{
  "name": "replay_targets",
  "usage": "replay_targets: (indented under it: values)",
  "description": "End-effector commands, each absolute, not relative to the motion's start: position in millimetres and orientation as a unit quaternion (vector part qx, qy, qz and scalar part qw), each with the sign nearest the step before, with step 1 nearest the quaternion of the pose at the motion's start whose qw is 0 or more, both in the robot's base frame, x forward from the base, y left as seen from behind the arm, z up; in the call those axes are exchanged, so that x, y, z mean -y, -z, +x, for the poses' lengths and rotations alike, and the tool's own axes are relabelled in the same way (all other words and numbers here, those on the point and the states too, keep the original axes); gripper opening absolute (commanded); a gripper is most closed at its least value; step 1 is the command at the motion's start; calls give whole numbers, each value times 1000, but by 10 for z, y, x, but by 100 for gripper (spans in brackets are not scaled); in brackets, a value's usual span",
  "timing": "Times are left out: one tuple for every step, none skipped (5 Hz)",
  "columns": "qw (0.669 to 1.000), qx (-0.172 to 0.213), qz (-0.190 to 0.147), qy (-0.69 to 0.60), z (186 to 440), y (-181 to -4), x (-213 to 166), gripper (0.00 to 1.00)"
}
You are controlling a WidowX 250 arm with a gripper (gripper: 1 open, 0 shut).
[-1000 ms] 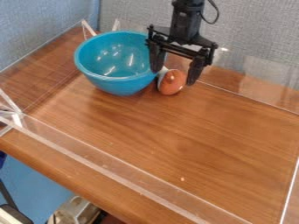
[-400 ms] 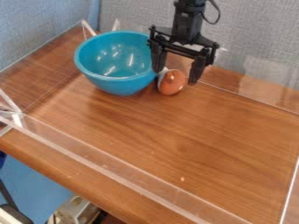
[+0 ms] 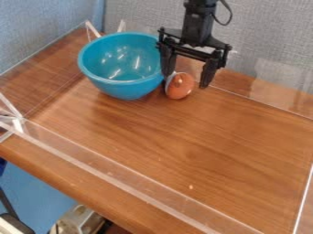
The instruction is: Put the mushroom in the blue bowl
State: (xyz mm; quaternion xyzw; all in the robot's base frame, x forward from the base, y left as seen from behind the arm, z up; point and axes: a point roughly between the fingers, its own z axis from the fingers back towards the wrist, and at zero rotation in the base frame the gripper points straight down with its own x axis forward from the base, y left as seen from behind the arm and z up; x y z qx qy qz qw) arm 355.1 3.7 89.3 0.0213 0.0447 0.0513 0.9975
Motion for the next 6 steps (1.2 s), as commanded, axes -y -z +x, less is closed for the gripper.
replay_targets:
  values:
    - [999,-10,18,-45,3645,-1113,41,100]
    - [999,-9,16,-45,3651,-1125,76,100]
    - [999,-7,13,-44,3636,-1153,130,100]
    - [999,-6,10,-42,3617,-1187,183,100]
    - [999,-4,7,-38,3573,-1231,276,100]
    - [1000,-2,8,-30,3504,-1285,408,100]
